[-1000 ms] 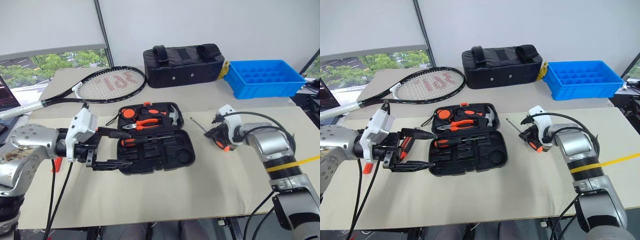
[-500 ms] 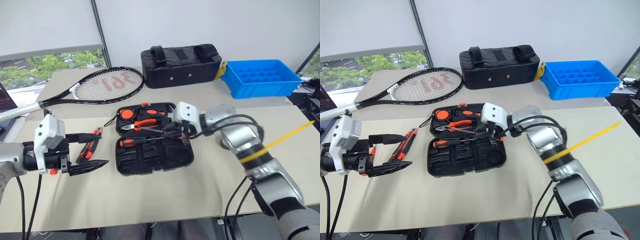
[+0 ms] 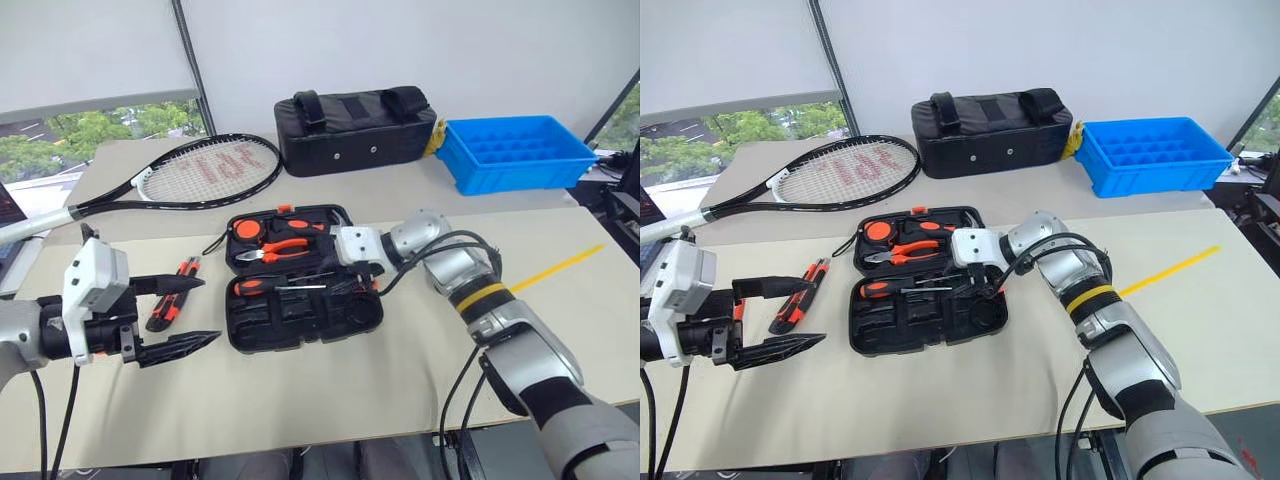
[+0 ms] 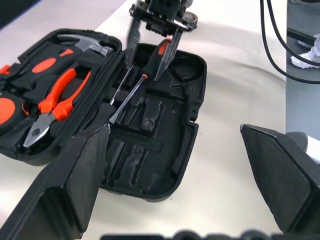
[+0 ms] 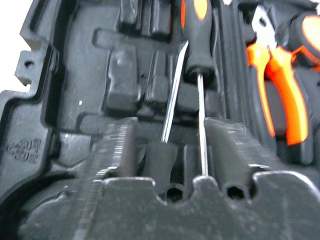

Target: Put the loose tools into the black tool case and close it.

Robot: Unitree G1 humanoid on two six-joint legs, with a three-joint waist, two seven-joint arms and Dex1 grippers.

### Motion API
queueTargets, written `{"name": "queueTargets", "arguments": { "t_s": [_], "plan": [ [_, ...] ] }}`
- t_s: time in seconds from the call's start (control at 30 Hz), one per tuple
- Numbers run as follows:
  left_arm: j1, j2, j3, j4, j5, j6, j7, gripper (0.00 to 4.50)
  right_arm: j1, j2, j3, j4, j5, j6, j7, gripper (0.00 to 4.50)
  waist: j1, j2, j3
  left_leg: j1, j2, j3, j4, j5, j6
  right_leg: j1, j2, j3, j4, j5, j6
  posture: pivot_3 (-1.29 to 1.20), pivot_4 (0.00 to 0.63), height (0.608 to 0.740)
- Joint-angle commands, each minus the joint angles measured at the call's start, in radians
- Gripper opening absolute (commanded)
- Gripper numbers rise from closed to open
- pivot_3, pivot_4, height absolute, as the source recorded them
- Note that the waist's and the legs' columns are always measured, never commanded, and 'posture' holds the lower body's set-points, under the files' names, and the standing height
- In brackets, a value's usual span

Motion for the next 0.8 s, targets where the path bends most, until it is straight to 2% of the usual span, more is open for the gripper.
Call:
{"name": "queueTargets", "arguments": {
  "t_s": [0.03,0.07,0.2,0.27,0.3,0.33,0.43,0.53,0.67,0.73,0.8],
  "plan": [
    [-0.007,0.014,0.02,-0.002,-0.007,-0.012,-0.001,4.5,-0.021,-0.017,-0.075,-0.045,0.048,0.032,0.02,4.2,0.001,0.0,0.0,0.001,0.0,0.0,0.0,0.0,0.0,0.0,0.0,0.0,0.0,0.0,0.0,0.0,0.15,0.74],
    [-0.007,0.017,0.014,0.004,0.0,-0.016,-0.005,4.5,-0.014,-0.024,-0.091,-0.056,0.052,0.049,0.015,4.46,0.001,0.0,0.0,0.001,0.0,0.0,0.0,0.0,0.0,0.0,0.0,0.0,0.0,0.0,0.0,0.0,0.15,0.74],
    [-0.016,0.02,-0.005,0.019,0.013,-0.028,-0.01,4.5,0.019,-0.02,-0.179,-0.108,0.116,0.178,-0.045,4.46,0.002,0.0,0.0,0.001,0.0,0.0,0.0,0.0,0.0,0.0,0.0,0.0,-0.001,0.0,0.0,0.0,0.15,0.74],
    [-0.027,0.018,-0.015,0.023,0.011,-0.031,-0.008,4.5,0.051,0.014,-0.258,-0.13,0.196,0.271,-0.097,3.9,0.002,0.0,0.0,0.001,0.0,0.0,0.0,-0.001,0.0,0.0,0.0,0.0,0.0,0.0,0.0,0.0,0.15,0.74],
    [-0.03,0.017,-0.018,0.023,0.01,-0.033,-0.008,4.5,0.065,0.025,-0.286,-0.139,0.22,0.3,-0.121,3.83,0.002,0.0,0.0,0.001,0.0,0.0,-0.001,-0.001,0.0,0.0,0.0,0.0,-0.001,0.0,0.0,0.0,0.15,0.74],
    [-0.034,0.017,-0.02,0.025,0.009,-0.033,-0.008,4.5,0.088,0.035,-0.308,-0.15,0.249,0.304,-0.114,3.4,0.002,0.0,0.0,0.001,0.001,0.0,-0.001,-0.001,0.0,0.001,0.0,0.001,0.0,0.0,-0.001,0.0,0.15,0.74],
    [-0.041,0.017,-0.025,0.03,0.012,-0.033,-0.01,4.5,0.149,0.055,-0.331,-0.187,0.286,0.325,-0.114,2.5,0.002,0.0,0.0,0.0,0.001,0.0,-0.001,-0.001,0.0,0.001,0.0,0.001,0.0,0.001,-0.001,0.0,0.15,0.74],
    [-0.047,0.02,-0.032,0.04,0.017,-0.036,-0.015,4.5,0.195,0.083,-0.318,-0.187,0.276,0.315,-0.14,1.34,0.0,0.0,0.0,0.001,0.001,0.0,-0.002,-0.001,0.0,0.0,0.0,0.001,-0.001,0.0,-0.001,0.0,0.15,0.74],
    [-0.058,0.022,-0.047,0.051,0.025,-0.042,-0.021,4.5,0.218,0.093,-0.217,-0.105,0.154,0.285,-0.169,0.02,0.0,0.0,0.0,0.002,0.001,0.0,-0.004,0.0,-0.001,0.0,0.0,0.001,0.0,0.001,-0.001,0.0,0.15,0.74],
    [-0.055,0.028,-0.052,0.053,0.035,-0.048,-0.026,4.5,0.222,0.058,-0.124,-0.057,0.03,0.235,-0.188,0.02,0.0,0.0,0.0,0.002,0.0,0.0,-0.004,0.0,-0.001,0.0,0.0,0.001,0.0,0.001,-0.001,0.0,0.15,0.74],
    [-0.048,0.029,-0.05,0.052,0.037,-0.05,-0.028,4.5,0.236,0.037,-0.066,-0.048,-0.026,0.224,-0.168,0.02,0.001,0.0,0.0,0.003,0.0,0.0,-0.004,0.0,-0.001,-0.001,0.0,0.001,-0.001,0.0,-0.001,0.0,0.15,0.74]
  ]
}}
